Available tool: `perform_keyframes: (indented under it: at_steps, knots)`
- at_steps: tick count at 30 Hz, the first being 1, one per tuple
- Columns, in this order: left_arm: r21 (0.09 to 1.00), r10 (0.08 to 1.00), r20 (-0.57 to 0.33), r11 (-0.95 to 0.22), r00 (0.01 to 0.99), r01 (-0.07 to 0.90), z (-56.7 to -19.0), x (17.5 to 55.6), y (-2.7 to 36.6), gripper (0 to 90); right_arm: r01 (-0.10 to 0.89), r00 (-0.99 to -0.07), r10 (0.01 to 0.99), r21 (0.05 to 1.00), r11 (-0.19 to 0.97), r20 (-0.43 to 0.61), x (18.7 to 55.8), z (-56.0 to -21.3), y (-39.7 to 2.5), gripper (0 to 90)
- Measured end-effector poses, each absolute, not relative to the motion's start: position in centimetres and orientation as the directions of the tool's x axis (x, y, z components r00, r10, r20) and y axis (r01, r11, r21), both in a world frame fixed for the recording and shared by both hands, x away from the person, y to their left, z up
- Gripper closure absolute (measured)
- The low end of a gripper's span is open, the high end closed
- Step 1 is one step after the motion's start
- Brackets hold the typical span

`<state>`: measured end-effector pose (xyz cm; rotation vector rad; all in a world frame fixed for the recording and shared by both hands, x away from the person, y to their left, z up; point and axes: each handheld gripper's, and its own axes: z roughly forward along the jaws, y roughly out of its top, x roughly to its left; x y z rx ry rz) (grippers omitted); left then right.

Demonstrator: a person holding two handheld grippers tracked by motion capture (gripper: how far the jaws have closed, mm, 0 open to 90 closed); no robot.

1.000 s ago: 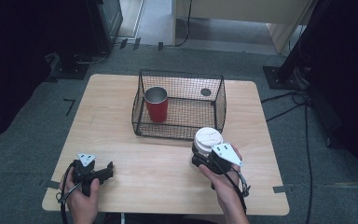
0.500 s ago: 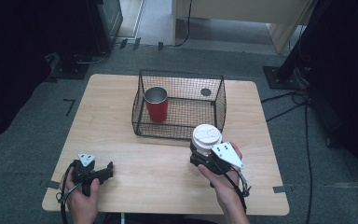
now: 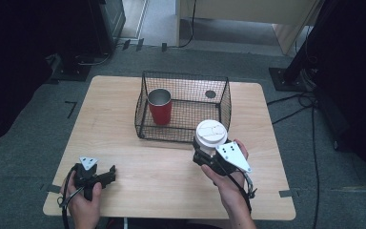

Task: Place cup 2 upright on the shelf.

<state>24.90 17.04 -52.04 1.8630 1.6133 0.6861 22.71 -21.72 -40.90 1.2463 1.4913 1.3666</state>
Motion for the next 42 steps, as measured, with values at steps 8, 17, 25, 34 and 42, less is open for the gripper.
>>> perform_keyframes:
  at_steps: [8, 17, 25, 34, 42]
  knots:
    - [0.711, 0.99, 0.011, -0.105, 0.138, 0.695, -52.0, 24.9, 17.0, 8.7, 0.114, -0.234, 0.969, 0.992, -0.049, 0.074, 23.1, -39.9, -21.2, 16.2]
    - [0.711, 0.99, 0.011, -0.105, 0.138, 0.695, -52.0, 24.9, 17.0, 8.7, 0.076, -0.219, 0.973, 0.996, -0.055, 0.07, 23.6, -39.1, -20.3, 16.1]
    - [0.711, 0.99, 0.011, -0.106, 0.139, 0.696, -52.0, 24.9, 17.0, 8.7, 0.06, -0.2, 0.976, 0.995, -0.08, 0.09, 24.6, -38.7, -19.5, 16.0]
    - [0.711, 0.99, 0.01, -0.105, 0.138, 0.696, -52.0, 24.9, 17.0, 8.7, 0.024, -0.185, 0.978, 0.995, -0.094, 0.097, 25.7, -37.4, -19.0, 16.0]
    - [0.71, 0.99, 0.011, -0.106, 0.139, 0.697, -52.0, 24.9, 17.0, 8.7, -0.002, -0.181, 0.98, 0.996, -0.087, 0.085, 26.6, -36.2, -18.7, 16.1]
